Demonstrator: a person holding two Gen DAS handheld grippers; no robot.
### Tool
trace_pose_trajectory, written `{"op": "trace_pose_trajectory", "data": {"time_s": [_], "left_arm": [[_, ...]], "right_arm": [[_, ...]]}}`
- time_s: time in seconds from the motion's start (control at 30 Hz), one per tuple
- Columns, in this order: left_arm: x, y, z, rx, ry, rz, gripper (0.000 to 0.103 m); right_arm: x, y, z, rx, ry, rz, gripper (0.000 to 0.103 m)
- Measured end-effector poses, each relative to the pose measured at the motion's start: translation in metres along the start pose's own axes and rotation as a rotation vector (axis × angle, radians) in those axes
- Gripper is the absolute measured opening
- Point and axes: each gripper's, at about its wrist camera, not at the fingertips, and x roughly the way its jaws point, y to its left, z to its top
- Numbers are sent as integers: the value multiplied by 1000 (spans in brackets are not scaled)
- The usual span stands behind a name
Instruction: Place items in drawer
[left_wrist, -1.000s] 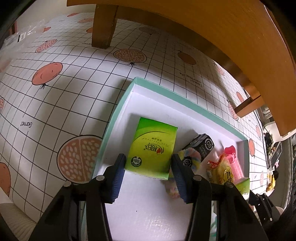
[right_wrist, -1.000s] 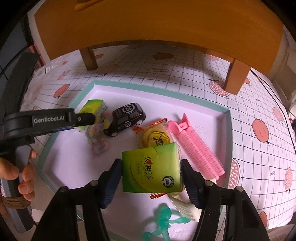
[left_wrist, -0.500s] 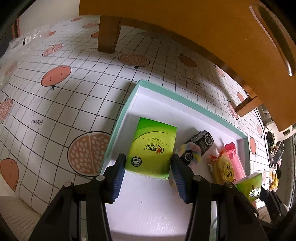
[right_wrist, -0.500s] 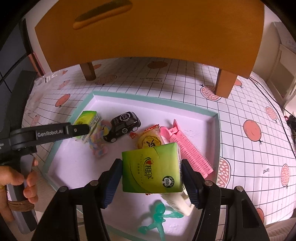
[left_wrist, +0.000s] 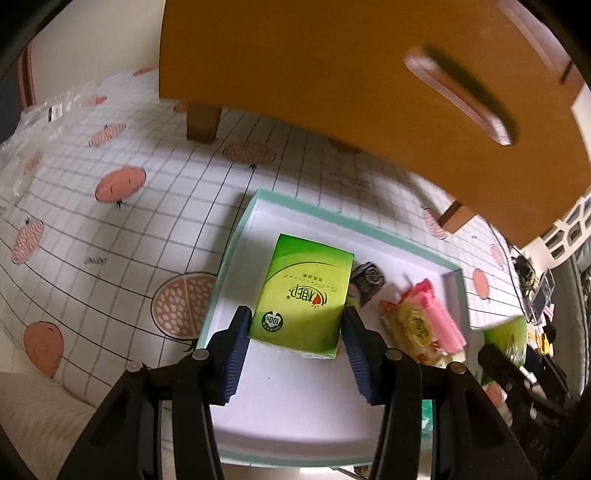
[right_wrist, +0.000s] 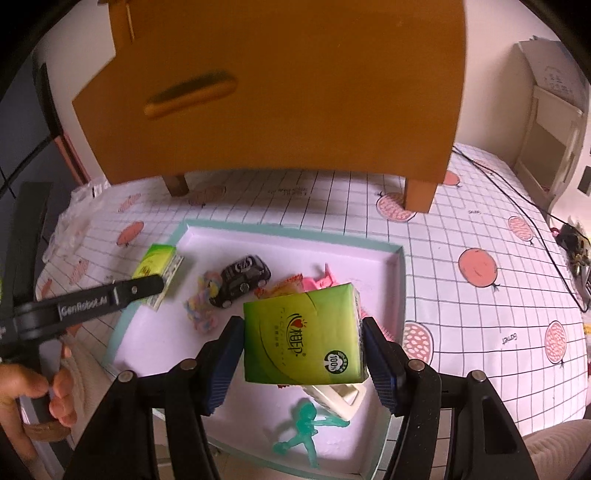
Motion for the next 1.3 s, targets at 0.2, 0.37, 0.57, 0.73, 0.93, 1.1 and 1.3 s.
{"op": "trace_pose_trajectory", "data": {"time_s": [0.2,0.37,0.57,0.73,0.93,1.1,1.3], "left_arm": [[-39,-8,11,14,-82,-32,51],[-81,-23,27,50,-190,-72,51],[-133,-46,55,117,-330,-124,51],[-164,-63,83,157,-407,-152,51],[-185,-70,120,166,-444,-162,51],[-188,-75,146,162,-450,-160,51],[-181,-75,164,173,-441,-126,51]], "right_arm": [[-30,0,18,26,-82,18,66],[-61,-1,40,60,-154,47,66],[-101,4,72,54,-263,76,66],[-124,6,105,55,-321,94,66],[-149,12,146,-4,-396,82,66],[-151,15,178,-22,-399,74,66],[-136,23,202,-44,-359,62,66]]}}
